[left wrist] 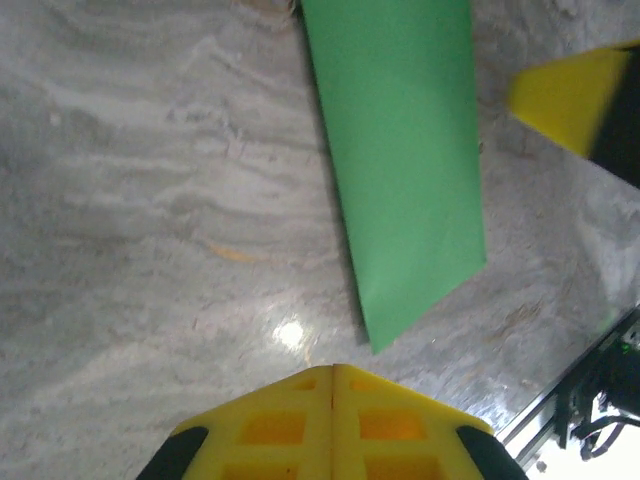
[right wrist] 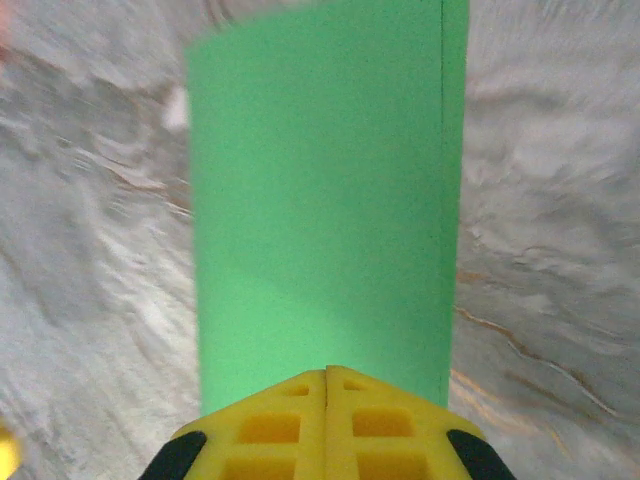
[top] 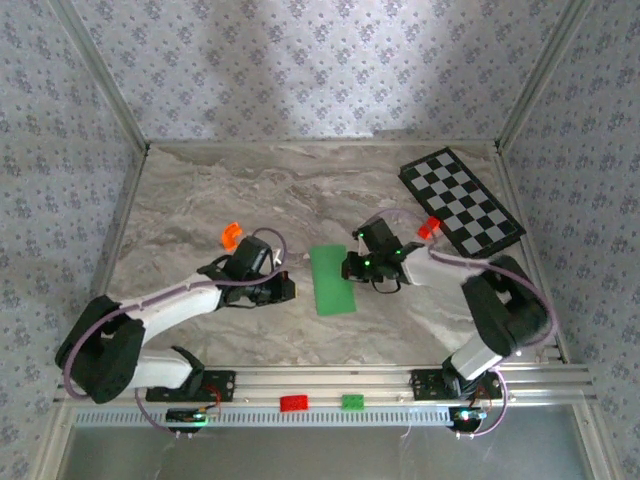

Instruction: Fold a paper plane with a square sheet of paper (pick it up from the middle)

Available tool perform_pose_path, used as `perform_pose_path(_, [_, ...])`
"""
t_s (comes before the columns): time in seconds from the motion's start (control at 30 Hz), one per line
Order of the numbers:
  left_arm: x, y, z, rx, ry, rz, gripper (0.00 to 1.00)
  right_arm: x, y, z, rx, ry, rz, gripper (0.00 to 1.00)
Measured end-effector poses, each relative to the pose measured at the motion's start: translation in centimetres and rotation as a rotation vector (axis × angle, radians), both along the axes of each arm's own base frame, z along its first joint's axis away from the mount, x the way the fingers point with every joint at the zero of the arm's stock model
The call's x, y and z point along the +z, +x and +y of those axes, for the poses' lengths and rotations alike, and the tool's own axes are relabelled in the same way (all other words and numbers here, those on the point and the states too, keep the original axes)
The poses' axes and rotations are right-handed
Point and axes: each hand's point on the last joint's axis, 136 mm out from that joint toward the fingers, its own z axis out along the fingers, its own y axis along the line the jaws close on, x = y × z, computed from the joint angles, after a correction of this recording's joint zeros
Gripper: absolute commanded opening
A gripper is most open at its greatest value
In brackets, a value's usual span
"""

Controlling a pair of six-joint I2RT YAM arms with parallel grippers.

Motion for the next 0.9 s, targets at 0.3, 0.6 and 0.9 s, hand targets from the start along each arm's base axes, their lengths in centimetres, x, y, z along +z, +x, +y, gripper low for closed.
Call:
perform_pose_path(0.3, [1.3, 7.6, -2.5, 0.085, -0.106, 0.036, 0.16, 3.4, -2.3, -8.0, -0.243, 0.042, -0.125, 0.39])
perform_pose_path(0.6, [-0.1, 12.3, -5.9, 0.051, -0.161, 0.086, 0.18, -0.2, -5.9, -7.8, -0.271, 0.121, 0.084, 0.42])
perform_pose_path(0.9, [-2.4, 12.8, -6.9, 0.017, -0.148, 0.141, 0.18, -3.0, -7.7, -6.9, -0.257, 0.084, 0.233, 0.41])
